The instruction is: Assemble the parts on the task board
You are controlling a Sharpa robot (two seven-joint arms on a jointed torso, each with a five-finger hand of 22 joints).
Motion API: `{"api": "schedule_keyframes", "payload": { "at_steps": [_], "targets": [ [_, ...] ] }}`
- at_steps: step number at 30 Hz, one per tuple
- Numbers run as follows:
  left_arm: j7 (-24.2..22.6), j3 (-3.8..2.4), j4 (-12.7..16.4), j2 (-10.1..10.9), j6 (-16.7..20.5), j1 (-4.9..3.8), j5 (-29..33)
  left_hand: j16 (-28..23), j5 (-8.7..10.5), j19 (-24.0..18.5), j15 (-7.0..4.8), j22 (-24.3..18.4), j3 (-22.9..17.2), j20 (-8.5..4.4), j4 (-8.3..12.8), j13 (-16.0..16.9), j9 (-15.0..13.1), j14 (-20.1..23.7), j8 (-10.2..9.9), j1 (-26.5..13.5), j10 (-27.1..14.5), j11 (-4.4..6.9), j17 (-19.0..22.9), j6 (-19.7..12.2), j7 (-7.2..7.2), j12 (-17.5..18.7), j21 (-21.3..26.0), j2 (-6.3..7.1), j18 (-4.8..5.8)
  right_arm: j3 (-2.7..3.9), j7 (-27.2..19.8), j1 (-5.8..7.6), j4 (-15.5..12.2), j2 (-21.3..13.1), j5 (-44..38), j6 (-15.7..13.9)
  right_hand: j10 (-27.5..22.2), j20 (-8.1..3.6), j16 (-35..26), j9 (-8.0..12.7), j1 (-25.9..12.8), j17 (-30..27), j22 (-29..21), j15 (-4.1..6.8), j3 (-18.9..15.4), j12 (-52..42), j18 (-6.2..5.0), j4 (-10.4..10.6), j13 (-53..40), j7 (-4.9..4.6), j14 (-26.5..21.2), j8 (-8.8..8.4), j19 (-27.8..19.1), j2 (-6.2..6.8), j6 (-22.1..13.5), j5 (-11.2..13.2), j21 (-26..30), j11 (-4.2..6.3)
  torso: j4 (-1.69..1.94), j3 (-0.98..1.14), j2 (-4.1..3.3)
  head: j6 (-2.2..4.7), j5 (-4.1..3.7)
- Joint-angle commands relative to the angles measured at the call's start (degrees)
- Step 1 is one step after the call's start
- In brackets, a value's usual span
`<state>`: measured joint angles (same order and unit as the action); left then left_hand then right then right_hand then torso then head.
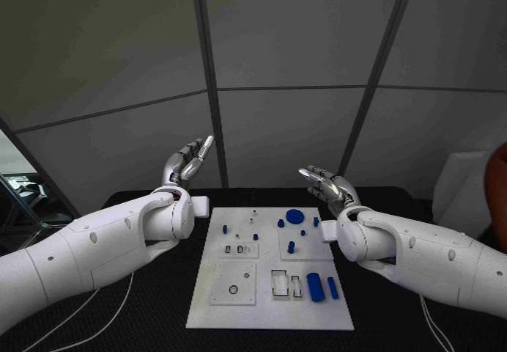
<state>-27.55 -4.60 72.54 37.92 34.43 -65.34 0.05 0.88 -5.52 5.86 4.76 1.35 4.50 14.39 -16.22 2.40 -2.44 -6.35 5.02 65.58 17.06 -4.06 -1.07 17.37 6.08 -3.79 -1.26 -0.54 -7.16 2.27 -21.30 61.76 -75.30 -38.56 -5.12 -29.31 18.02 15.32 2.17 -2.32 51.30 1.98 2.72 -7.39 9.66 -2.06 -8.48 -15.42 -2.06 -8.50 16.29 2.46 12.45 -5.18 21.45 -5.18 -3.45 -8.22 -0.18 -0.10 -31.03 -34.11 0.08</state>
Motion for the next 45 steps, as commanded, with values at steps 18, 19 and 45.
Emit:
{"api": "schedule_keyframes", "payload": {
  "at_steps": [18,19,45],
  "targets": [
    [-0.42,-0.29,4.14,6.37,-9.18,-0.45,-3.23,8.74,-7.06,33.65,4.02,6.93,2.86,1.12,6.98,1.39,-2.59,-42.26,10.58,11.16,29.16,-6.15,-3.52,24.5,5.62,-10.89,-16.49,-3.01,-3.49,0.84,4.48,5.44,7.33,-0.47,-40.63,8.35,44.15,-2.09,6.61,-1.55,20.76,2.19,6.83,0.51,10.22,-2.99,-1.99,-1.1,-1.55,-2.17,45.92,4.58,34.76,5.56,36.44,-2.25,-17.7,-0.29,0.55,-0.1,-3.54,0.26,-0.28],
    [-0.49,-0.29,4.87,6.92,-9.12,-0.45,-3.34,8.87,-6.97,34.8,3.92,6.99,3.11,0.92,7.52,1.38,-2.56,-43.65,10.74,11.51,30.3,-6.14,-3.62,25.37,5.57,-10.97,-16.98,-3.02,-3.47,0.84,4.75,5.8,7.29,-0.58,-42.12,8.54,44.65,-2.26,6.48,-1.55,20.72,2.21,6.87,0.68,10.63,-2.69,-1.98,-1.1,-1.56,-2.06,46.46,4.46,35.06,5.78,36.83,-2.24,-17.94,-0.17,0.59,-0.11,-3.88,0.4,-0.37],
    [0.25,-0.32,21.4,14.07,-11.85,0.33,-6.64,8.92,-7.02,42.44,2.91,7.26,4.82,-0.54,11.9,1.38,-1.99,-53.02,10.1,15.16,36.78,-5.63,-5.34,30.25,5.47,-9.7,-20.37,-3.68,-3.33,0.88,21.79,9.4,1.37,-2.09,-85.52,17.97,51.2,-10.53,26.19,-1.67,18.67,16.67,35.66,8.23,13.36,-1.55,0.02,-0.89,-1.66,0.55,69.99,1.19,58.53,10.36,41.62,-2.07,-55.58,4.11,2.15,-0.38,-11.75,2.4,-2.64]
  ]
}}
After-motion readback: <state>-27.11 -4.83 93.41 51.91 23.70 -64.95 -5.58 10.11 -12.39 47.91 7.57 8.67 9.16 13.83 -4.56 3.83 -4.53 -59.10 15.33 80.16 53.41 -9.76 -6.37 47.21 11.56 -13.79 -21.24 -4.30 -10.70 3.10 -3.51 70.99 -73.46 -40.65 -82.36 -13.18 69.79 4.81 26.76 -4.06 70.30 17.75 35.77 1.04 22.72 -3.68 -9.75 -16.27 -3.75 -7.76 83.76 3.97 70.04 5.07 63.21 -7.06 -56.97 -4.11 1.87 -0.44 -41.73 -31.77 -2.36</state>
